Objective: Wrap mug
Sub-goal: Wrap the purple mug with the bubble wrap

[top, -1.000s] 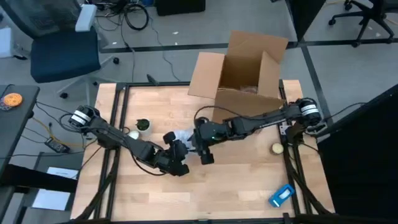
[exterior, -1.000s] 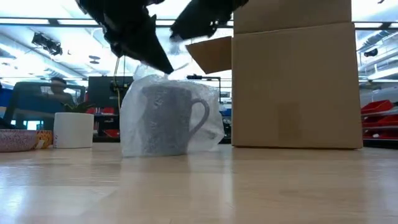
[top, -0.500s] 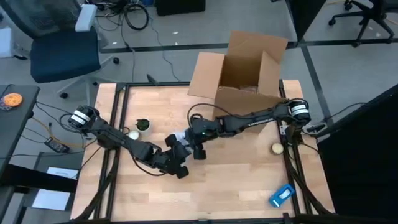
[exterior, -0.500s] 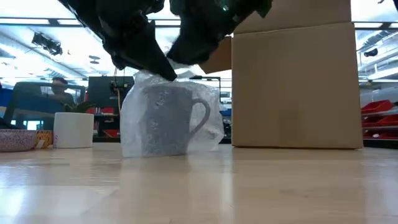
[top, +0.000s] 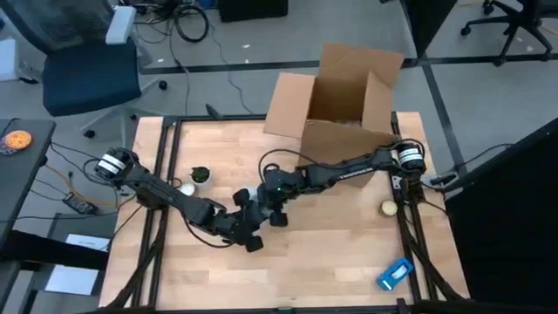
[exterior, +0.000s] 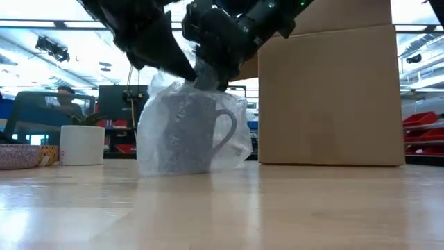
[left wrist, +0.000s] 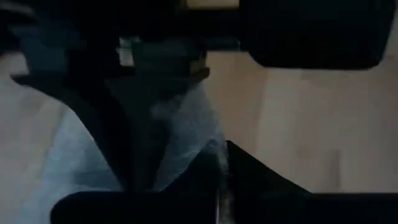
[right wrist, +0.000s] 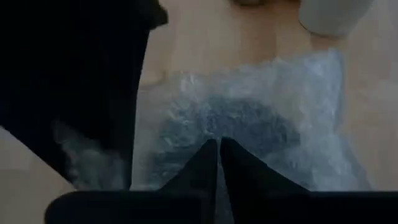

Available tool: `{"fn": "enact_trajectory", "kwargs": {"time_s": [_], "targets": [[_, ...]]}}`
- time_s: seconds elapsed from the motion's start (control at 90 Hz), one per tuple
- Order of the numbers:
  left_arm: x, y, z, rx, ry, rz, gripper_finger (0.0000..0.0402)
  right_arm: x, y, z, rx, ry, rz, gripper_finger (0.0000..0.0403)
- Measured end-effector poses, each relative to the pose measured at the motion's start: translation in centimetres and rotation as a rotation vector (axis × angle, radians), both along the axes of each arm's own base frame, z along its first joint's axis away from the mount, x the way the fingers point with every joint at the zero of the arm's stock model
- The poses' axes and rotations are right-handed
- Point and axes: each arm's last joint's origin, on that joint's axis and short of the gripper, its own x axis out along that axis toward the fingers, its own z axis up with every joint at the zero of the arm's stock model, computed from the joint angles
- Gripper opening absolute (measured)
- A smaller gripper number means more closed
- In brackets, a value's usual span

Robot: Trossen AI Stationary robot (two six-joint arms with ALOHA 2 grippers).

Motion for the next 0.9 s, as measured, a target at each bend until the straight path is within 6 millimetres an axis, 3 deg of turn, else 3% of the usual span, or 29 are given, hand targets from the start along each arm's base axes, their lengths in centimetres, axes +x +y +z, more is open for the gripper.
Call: {"fn": "enact_trajectory", "kwargs": {"time_s": [0.289, 0.5, 0.611, 0.8, 0.9], "targets": [[-2.7, 0.5, 3.9, 0.051, 0.024, -0.035, 0.0028, 0.0, -0.1, -0.2, -0.017, 0.012, -0.008, 0.0000], [-5.6, 1.4, 5.0, 0.094, 0.123, -0.034, 0.0051, -0.2, -0.1, -0.3, -0.021, 0.035, -0.010, 0.0000], [-6.6, 1.9, 3.7, 0.100, 0.204, 0.051, 0.0053, -0.3, -0.1, -0.4, -0.023, 0.048, -0.009, 0.0000], [-7.2, 2.3, -1.9, 0.053, 0.214, 0.070, 0.0053, -0.8, 0.1, -0.9, -0.071, 0.107, 0.040, 0.0000], [-6.6, 2.6, -4.2, -0.039, 0.132, 0.039, 0.0053, -1.1, 0.1, -1.0, -0.067, 0.149, 0.035, 0.0000]]}}
